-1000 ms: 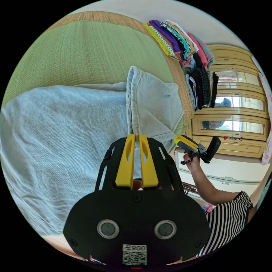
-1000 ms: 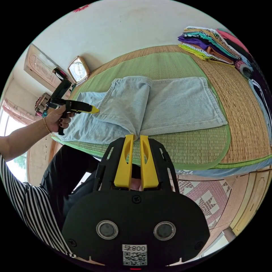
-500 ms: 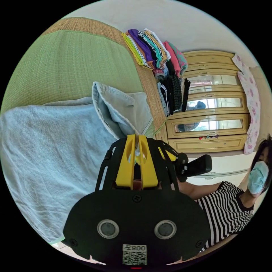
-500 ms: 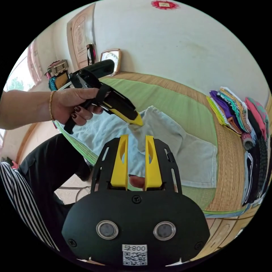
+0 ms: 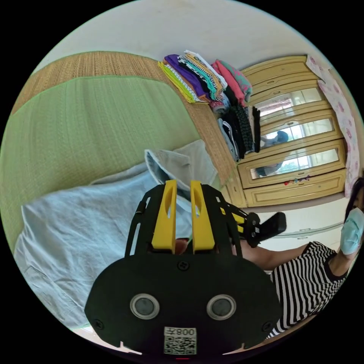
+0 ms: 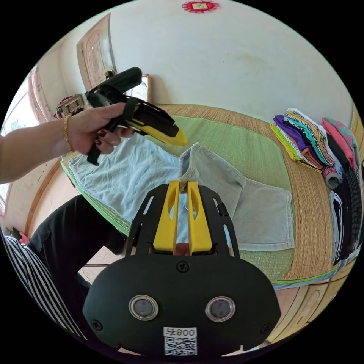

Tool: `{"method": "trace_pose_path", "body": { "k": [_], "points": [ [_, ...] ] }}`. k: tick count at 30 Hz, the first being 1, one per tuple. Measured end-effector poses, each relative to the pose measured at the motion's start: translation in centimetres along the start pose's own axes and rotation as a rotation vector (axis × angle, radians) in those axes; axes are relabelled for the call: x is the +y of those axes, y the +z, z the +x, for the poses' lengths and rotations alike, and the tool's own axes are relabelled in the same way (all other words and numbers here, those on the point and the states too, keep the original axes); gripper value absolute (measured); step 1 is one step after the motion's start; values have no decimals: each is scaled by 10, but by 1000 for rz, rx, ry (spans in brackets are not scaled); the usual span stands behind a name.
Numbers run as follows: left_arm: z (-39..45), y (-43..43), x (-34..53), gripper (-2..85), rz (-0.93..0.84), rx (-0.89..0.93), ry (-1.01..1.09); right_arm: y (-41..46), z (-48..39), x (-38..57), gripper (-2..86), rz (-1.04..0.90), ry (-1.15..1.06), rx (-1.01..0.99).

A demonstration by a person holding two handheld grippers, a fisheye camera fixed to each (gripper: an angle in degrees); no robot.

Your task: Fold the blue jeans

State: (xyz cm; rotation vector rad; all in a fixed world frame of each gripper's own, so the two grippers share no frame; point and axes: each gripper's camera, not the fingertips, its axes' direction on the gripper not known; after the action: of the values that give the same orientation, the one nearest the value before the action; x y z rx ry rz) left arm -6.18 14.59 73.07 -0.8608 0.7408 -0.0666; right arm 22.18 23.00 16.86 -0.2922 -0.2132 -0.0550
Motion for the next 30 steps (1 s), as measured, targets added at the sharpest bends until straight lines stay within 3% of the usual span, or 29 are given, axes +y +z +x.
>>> {"method": "trace_pose_path", "body": {
  "k": [5,11,19,24,30],
  "points": [
    [-20,31,-43,97,-41,-20,-76,-19,0,13,40,26,-7,-17],
    [-3,68,-72,49,-132,65,-26,-41,15,31,34,46,11,-36],
    [78,34,-94,29,80,338,115,-126,82,76,26,239,131,-57],
    [127,57,-122,28,138,342,155,-158,148,107,23,350,295,-93],
    [177,128,-173,28,83,210,179,-148,238,150,22,357,524,-153]
  ]
}}
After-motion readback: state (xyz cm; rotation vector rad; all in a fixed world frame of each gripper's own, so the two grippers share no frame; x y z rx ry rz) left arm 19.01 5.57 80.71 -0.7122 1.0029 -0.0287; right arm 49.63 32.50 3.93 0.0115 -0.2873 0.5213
